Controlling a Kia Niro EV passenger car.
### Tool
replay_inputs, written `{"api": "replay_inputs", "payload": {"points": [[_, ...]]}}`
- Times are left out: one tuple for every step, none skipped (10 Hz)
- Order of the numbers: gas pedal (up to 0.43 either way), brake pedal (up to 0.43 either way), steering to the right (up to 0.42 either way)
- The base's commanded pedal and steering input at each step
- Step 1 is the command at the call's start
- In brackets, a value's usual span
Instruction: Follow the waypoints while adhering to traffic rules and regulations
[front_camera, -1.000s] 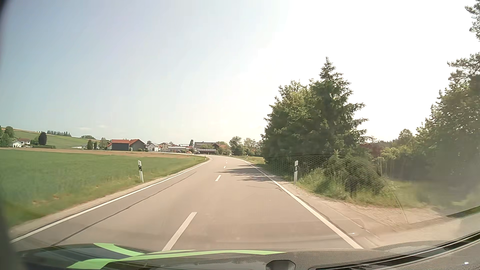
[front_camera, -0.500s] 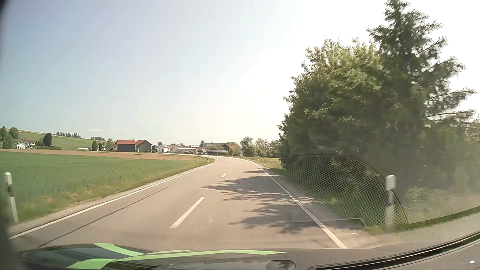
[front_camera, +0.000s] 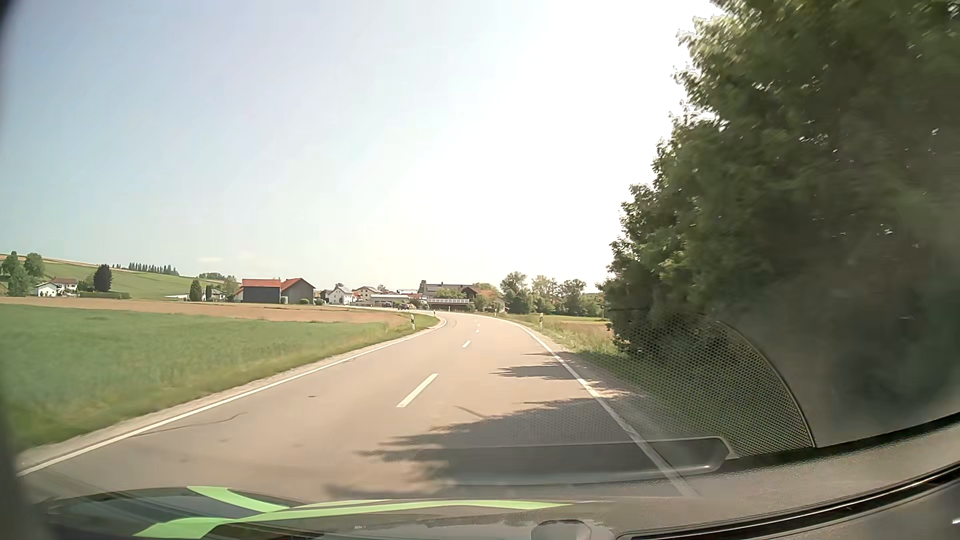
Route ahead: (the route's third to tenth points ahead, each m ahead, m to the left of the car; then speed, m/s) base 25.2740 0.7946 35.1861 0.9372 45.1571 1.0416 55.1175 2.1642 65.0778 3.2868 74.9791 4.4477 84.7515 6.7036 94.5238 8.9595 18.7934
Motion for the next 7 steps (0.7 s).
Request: {"api": "replay_inputs", "payload": {"points": [[0.118,0.0,-0.01],[0.118,0.0,-0.01],[0.118,0.0,-0.01],[0.118,0.0,-0.009],[0.118,0.0,-0.006],[0.118,0.0,-0.004],[0.13,0.0,-0.003]]}}
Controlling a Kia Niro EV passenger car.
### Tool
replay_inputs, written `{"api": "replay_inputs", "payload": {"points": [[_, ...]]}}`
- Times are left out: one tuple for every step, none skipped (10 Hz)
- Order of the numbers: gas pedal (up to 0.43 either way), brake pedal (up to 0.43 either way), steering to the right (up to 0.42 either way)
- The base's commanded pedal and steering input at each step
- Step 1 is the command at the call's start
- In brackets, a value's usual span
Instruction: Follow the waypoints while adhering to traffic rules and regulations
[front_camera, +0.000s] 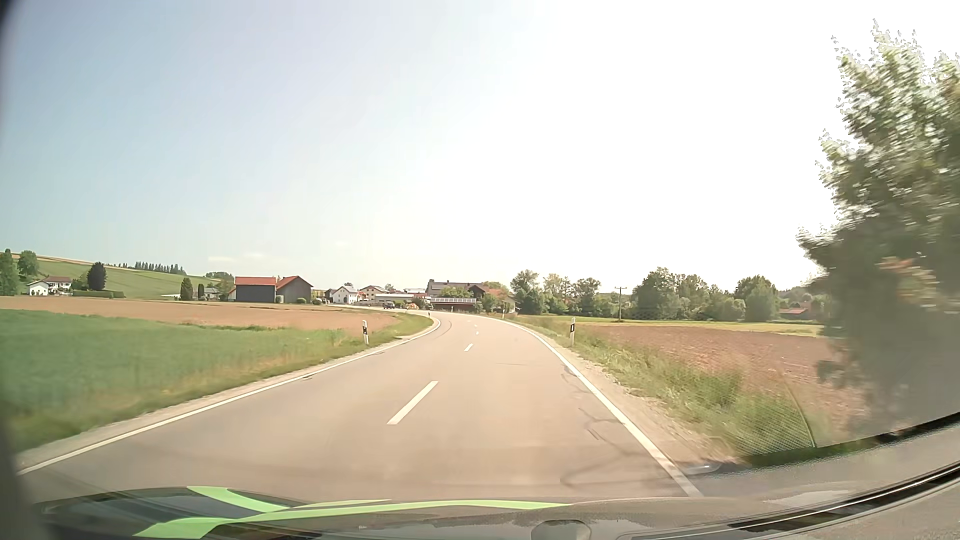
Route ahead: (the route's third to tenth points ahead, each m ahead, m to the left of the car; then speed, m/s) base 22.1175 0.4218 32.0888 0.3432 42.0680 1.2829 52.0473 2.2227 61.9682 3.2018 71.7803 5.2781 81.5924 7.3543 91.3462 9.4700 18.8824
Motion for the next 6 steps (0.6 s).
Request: {"api": "replay_inputs", "payload": {"points": [[0.13,0.0,-0.004],[0.039,0.0,-0.004],[0.0,0.0,-0.003],[0.0,0.0,-0.003],[0.0,0.0,-0.004],[0.0,0.0,-0.005]]}}
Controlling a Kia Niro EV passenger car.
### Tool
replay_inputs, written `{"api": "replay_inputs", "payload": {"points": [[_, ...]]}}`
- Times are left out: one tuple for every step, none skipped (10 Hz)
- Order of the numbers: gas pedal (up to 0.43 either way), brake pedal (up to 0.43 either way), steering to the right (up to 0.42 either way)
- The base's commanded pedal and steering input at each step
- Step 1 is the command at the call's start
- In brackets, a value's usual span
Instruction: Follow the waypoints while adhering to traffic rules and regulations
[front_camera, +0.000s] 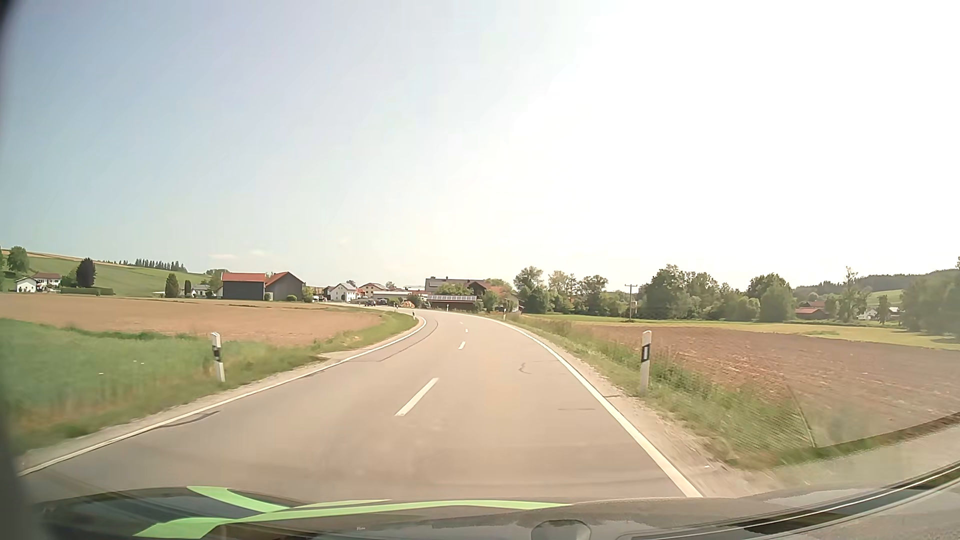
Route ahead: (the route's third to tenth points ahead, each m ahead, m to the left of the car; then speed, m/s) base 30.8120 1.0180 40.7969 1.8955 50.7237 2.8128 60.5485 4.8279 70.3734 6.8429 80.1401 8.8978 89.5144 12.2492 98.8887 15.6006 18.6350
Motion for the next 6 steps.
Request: {"api": "replay_inputs", "payload": {"points": [[0.0,0.0,-0.007],[0.0,0.0,-0.008],[0.02,0.0,-0.009],[0.059,0.0,-0.009],[0.079,0.0,-0.012],[0.098,0.0,-0.014]]}}
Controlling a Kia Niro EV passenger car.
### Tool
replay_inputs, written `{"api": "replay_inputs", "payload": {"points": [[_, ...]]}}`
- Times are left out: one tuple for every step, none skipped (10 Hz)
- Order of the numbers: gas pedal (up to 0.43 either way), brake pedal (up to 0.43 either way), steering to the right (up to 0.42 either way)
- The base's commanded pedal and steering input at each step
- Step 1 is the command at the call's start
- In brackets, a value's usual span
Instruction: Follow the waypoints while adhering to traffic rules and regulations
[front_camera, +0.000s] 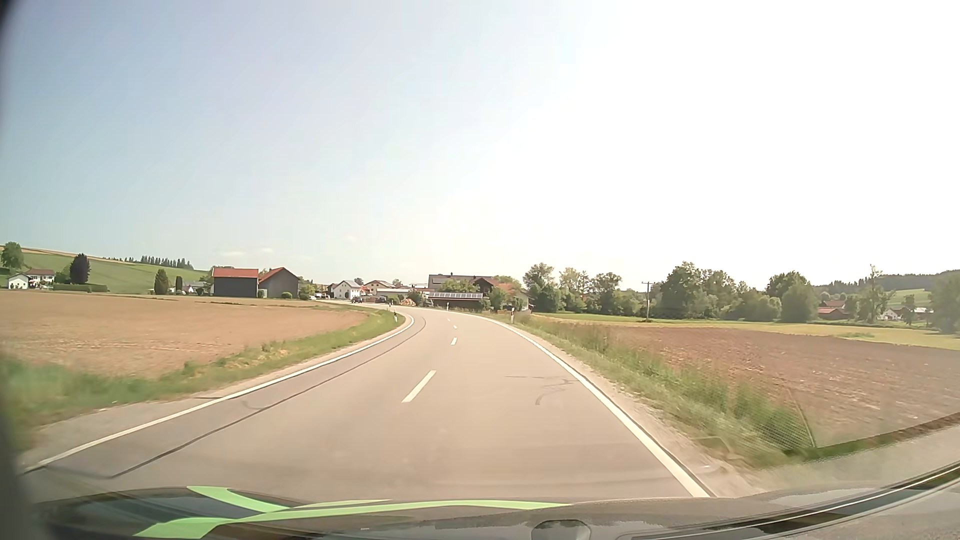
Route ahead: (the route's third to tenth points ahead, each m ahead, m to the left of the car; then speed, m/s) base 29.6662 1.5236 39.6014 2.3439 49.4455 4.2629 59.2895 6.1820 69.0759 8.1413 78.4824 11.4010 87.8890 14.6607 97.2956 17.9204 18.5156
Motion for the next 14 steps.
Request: {"api": "replay_inputs", "payload": {"points": [[0.118,0.0,-0.015],[0.13,0.0,-0.016],[0.138,0.0,-0.016],[0.15,0.0,-0.016],[0.15,0.0,-0.017],[0.15,0.0,-0.018],[0.15,0.0,-0.019],[0.15,0.0,-0.019],[0.15,0.0,-0.019],[0.157,0.0,-0.019],[0.169,0.0,-0.019],[0.169,0.0,-0.019],[0.169,0.0,-0.019],[0.169,0.0,-0.021]]}}
